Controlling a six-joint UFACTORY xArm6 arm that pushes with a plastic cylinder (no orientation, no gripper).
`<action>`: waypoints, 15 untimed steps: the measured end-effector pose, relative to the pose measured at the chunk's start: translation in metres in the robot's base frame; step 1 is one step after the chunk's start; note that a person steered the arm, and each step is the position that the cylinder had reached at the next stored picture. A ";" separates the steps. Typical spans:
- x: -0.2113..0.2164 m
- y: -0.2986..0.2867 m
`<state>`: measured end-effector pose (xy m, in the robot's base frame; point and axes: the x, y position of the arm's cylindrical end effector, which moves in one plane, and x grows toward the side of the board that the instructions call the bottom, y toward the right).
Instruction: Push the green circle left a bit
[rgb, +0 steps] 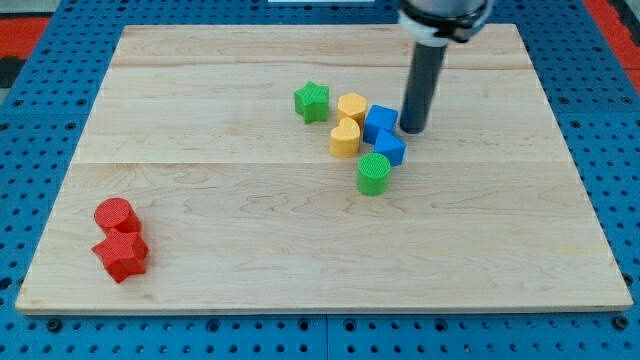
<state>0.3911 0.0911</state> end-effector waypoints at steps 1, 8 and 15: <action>0.002 -0.004; 0.055 0.019; 0.086 -0.023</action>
<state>0.4768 0.0678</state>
